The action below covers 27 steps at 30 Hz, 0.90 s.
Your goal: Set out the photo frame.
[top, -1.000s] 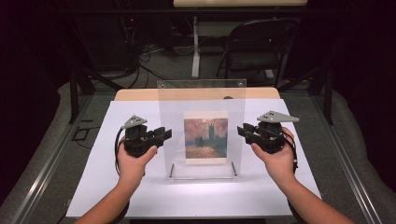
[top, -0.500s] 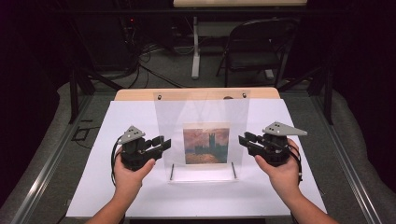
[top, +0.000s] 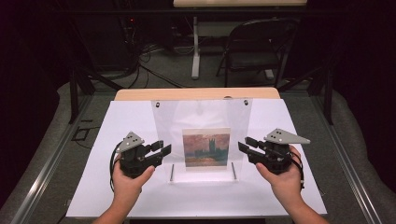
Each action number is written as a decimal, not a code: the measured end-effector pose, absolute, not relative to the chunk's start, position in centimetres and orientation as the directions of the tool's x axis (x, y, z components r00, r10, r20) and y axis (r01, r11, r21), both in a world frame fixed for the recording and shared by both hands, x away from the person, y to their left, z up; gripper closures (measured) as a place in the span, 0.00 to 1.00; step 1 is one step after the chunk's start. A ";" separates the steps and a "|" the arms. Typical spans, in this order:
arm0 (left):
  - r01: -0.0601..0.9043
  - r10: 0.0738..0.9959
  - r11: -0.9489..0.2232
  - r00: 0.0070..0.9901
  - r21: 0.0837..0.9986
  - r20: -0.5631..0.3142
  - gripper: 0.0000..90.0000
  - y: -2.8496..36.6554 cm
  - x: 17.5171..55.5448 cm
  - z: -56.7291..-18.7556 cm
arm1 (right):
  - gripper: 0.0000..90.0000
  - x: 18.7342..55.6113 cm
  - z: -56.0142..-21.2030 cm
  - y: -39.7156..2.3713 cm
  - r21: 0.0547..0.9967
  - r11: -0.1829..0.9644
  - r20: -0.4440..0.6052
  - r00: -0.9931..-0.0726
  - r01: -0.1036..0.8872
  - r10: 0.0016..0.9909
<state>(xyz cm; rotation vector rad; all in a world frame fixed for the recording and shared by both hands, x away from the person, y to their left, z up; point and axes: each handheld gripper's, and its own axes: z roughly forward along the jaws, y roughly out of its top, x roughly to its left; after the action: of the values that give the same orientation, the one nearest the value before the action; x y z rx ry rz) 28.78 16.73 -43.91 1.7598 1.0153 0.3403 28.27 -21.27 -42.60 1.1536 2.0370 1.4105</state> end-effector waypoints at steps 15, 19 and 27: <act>0.445 0.797 -0.103 0.572 0.889 -0.193 0.54 19.4 27.0 -44.9 | 0.56 27.0 -45.2 -24.5 0.895 0.085 0.187 -0.542 0.437 0.819; 0.440 0.835 -0.104 0.526 0.892 -0.163 0.46 20.4 26.8 -46.3 | 0.50 26.7 -46.4 -25.3 0.899 0.105 0.136 -0.498 0.425 0.856; 0.493 0.880 -0.118 0.455 0.862 -0.139 0.44 22.3 27.1 -50.6 | 0.44 26.8 -49.4 -25.5 0.897 0.157 0.056 -0.458 0.414 0.887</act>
<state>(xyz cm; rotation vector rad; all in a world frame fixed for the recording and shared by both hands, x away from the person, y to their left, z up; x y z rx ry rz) 27.12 22.27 -50.59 1.7665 1.1766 0.5159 26.80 -25.50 -49.43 1.2330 1.9459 1.2606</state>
